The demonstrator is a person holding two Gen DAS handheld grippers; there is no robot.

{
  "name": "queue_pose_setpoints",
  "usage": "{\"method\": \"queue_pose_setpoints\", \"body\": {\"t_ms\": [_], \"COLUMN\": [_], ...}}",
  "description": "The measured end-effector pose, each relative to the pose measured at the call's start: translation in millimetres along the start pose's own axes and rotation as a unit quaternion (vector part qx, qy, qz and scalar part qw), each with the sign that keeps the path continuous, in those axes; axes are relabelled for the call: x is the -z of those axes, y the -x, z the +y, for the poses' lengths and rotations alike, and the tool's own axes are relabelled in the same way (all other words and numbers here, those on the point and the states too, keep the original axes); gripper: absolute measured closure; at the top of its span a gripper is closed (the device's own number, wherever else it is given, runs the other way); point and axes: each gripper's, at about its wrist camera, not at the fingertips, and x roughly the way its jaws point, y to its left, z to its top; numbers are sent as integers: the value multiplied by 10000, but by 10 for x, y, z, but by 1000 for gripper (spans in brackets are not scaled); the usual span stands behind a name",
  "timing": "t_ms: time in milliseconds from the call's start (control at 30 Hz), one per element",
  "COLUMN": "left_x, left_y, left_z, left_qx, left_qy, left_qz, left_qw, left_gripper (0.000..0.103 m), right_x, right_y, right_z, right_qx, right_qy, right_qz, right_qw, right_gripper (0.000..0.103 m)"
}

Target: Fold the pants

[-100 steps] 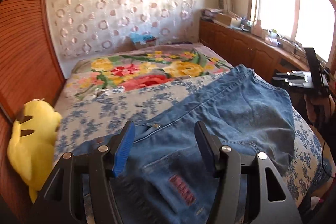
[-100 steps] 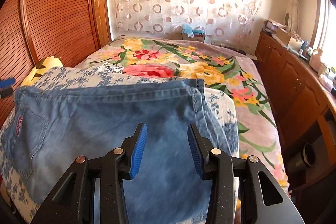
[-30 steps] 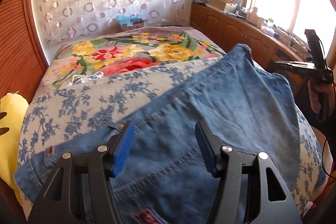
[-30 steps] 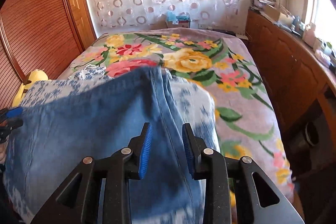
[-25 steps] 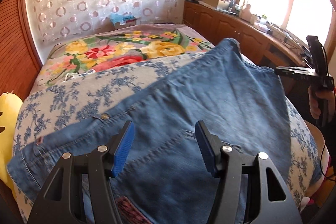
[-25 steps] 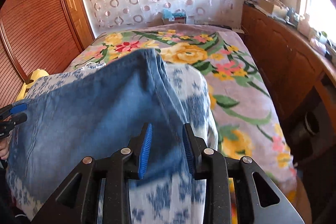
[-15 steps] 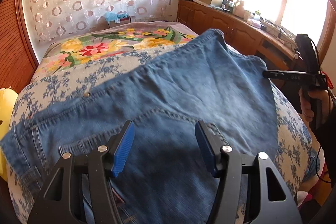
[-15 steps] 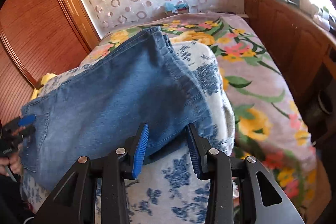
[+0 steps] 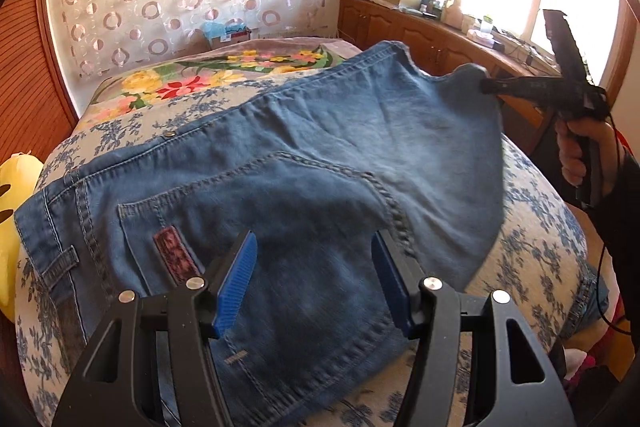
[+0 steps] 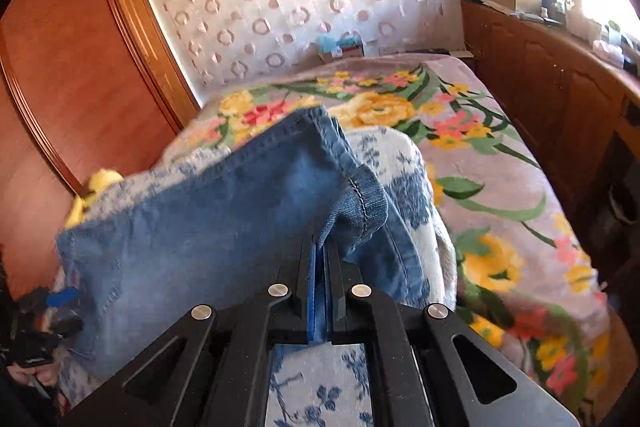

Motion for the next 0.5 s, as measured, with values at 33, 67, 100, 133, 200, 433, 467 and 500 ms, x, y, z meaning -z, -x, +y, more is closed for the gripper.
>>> {"method": "queue_pose_setpoints", "body": {"t_ms": [33, 67, 100, 133, 200, 433, 467, 500], "left_x": [12, 30, 49, 60, 95, 272, 294, 318], "left_y": [11, 29, 42, 51, 58, 97, 94, 89], "left_z": [-24, -63, -106, -139, -228, -533, -562, -592], "left_qx": [8, 43, 98, 132, 188, 290, 298, 307], "left_qy": [-19, -38, -63, -89, -168, -478, -506, -538], "left_qz": [-10, -19, -22, -22, -10, 81, 99, 116], "left_qw": [10000, 10000, 9999, 9999, 9997, 9984, 9982, 9980], "left_gripper": [42, 42, 42, 42, 42, 42, 42, 42], "right_x": [23, 54, 67, 116, 204, 548, 592, 642], "right_y": [9, 30, 50, 93, 159, 339, 350, 362], "right_z": [9, 20, 55, 76, 152, 449, 471, 491], "right_qx": [37, 45, 31, 30, 30, -112, -153, -194], "right_qy": [-5, -13, 1, 38, 147, 518, 546, 570], "right_qz": [33, 66, 74, 72, 81, 131, 141, 148], "right_qw": [10000, 10000, 10000, 10000, 9999, 9985, 9983, 9981], "right_gripper": [98, 97, 96, 94, 92, 84, 83, 81]}}
